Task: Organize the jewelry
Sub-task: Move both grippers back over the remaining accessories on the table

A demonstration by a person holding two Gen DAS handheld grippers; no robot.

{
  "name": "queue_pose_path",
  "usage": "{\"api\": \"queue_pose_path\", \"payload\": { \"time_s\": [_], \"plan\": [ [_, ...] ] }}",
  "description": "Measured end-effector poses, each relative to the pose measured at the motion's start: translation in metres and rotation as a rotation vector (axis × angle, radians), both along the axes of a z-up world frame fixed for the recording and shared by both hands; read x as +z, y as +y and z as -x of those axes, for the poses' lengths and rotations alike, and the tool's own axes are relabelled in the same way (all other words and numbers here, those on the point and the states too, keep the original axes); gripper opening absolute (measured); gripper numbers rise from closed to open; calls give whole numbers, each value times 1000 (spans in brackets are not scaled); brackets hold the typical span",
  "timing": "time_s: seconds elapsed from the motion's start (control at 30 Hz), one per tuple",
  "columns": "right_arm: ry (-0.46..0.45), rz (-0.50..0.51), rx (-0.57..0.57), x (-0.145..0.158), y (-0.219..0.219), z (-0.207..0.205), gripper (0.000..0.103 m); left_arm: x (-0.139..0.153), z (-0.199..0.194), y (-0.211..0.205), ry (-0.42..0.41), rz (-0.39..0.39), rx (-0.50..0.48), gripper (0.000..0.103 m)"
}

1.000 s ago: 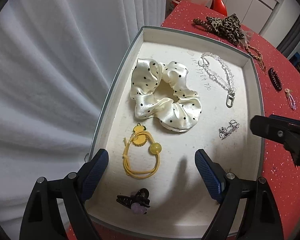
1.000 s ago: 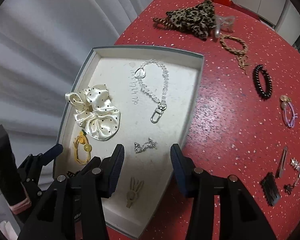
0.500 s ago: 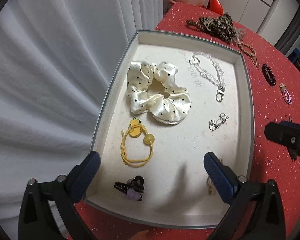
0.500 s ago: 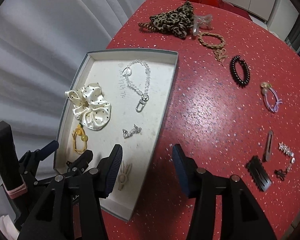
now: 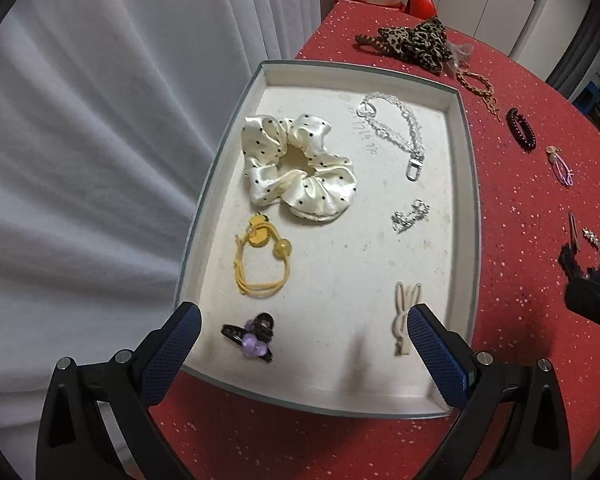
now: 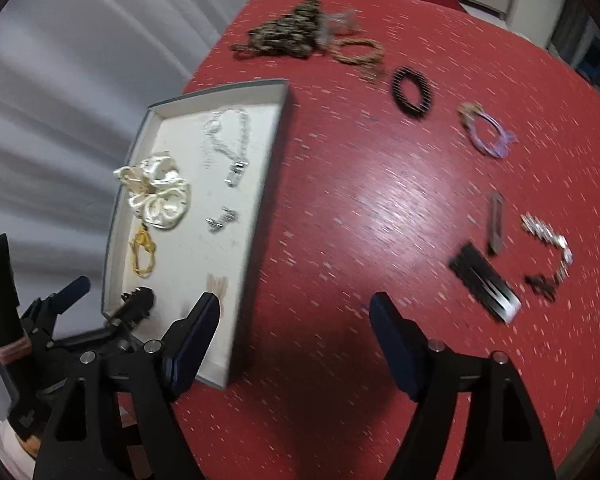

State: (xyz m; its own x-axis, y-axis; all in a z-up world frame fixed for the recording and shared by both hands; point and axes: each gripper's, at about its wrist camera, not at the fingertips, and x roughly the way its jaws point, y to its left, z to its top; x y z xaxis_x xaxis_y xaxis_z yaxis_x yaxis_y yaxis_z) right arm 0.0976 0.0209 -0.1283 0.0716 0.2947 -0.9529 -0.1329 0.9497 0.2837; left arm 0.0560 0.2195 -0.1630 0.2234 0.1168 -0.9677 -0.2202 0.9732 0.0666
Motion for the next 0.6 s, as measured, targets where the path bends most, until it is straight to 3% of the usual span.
{"api": "queue_pose_path", "payload": {
  "time_s": [0.6],
  "plan": [
    [42, 88, -227, -12, -149, 30, 82, 35, -21, -118, -31, 137, -204, 103]
  ]
}}
